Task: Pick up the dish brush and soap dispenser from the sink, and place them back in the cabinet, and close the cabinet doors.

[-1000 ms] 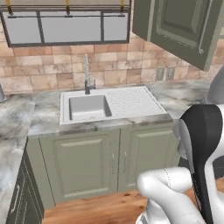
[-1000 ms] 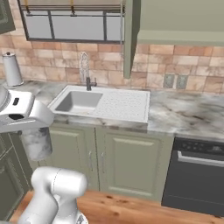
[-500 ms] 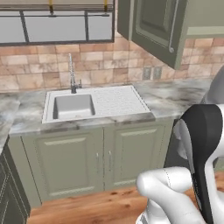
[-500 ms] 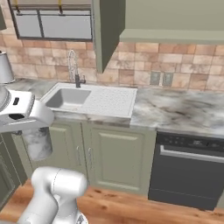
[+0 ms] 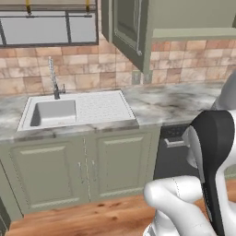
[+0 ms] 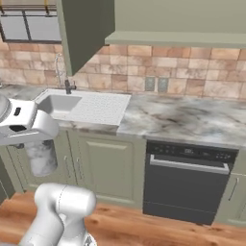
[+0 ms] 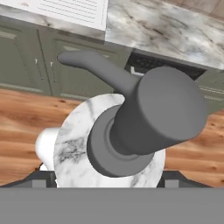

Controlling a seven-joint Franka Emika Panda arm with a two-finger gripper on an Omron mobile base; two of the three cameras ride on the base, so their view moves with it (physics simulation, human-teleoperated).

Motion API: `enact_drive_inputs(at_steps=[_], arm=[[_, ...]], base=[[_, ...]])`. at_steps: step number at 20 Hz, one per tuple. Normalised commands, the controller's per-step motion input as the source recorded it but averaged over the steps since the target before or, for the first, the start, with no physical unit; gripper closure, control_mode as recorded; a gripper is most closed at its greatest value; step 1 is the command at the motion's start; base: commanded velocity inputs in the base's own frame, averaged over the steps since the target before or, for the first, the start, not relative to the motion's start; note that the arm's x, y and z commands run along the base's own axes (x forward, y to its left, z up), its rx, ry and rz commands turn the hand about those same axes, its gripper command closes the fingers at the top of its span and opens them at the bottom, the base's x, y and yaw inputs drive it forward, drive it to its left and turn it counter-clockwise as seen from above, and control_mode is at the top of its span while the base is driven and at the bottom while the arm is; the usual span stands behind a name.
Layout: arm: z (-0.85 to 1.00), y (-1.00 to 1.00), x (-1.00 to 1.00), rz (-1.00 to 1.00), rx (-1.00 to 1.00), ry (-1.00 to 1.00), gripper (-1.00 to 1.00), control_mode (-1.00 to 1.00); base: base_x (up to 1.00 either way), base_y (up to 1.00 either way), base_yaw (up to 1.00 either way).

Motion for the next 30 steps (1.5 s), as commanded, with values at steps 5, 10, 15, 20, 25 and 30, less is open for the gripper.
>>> enact_drive_inputs(at_steps=[5,10,15,20,25,30], arm=[[0.00,0.00,0.00,0.00,0.00,0.00,1.00,1.00],[0.00,0.00,0.00,0.00,0.00,0.00,1.00,1.00],[0.00,0.00,0.00,0.00,0.00,0.00,1.00,1.00],[0.00,0.00,0.00,0.00,0.00,0.00,1.00,1.00],[0.00,0.00,0.00,0.00,0.00,0.00,1.00,1.00],[0.00,0.00,0.00,0.00,0.00,0.00,1.00,1.00]], base=[[-0.10,-0.70,0.00],[-0.01,-0.70,0.00],[0.00,-0.61,0.00],[0.00,-0.50,0.00],[0.00,-0.36,0.00],[0.14,-0.29,0.00]])
